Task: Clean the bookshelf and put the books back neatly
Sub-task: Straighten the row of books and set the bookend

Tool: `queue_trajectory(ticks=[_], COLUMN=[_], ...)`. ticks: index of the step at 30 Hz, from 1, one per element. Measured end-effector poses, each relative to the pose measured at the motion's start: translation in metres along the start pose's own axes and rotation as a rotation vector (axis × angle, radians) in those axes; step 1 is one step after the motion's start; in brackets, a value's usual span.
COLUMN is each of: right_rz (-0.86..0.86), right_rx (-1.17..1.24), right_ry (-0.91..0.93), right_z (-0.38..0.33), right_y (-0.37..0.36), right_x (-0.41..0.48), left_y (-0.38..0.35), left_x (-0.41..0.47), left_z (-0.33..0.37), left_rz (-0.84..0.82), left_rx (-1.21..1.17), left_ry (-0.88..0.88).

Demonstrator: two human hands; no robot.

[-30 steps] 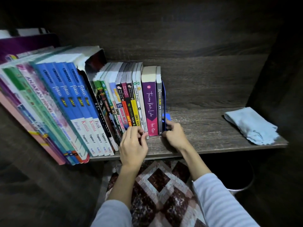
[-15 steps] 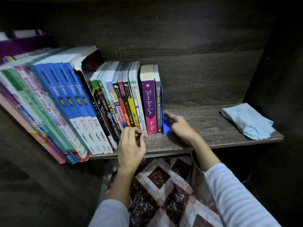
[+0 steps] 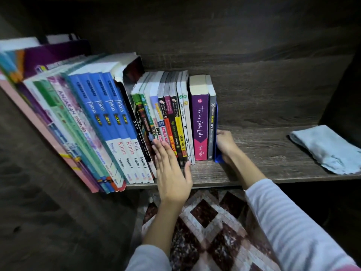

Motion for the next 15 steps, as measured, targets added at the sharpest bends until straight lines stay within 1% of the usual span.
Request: queue_trajectory(ticks=[3, 7, 12, 15], right_rz=[-0.027, -0.094, -0.075, -0.04], right_rx=[0.06, 0.004, -0.025, -0.067], right_ry=[0.009, 0.032, 0.054, 0.06], right_z=[0.001, -0.004, -0.003, 0.001], right_y=[0.001, 0.002, 0.0, 0.0], right_x=[-0.003, -0.011, -0.01, -0.008], left_y=[-0.004, -0.007, -0.003, -0.002], left_x=[0.002, 0.004, 0.001, 0.002], left_z=[0.0, 0.0, 0.004, 0.003], left_rz=[0.021, 0.098, 0.181, 0.18], left_rx=[0.052, 0.07, 0.112, 0.14], left_ry=[0.009, -0.02, -0.104, -0.129])
Point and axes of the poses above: each hand's wrist, its own x-axis towards the middle knuckle, its own y-axis out of the back of the hand, z = x × y, the point moved 2 cm from there along x, towards the middle knuckle, and after that the axes turned 7 degrees about y, right-handed, at the moved point
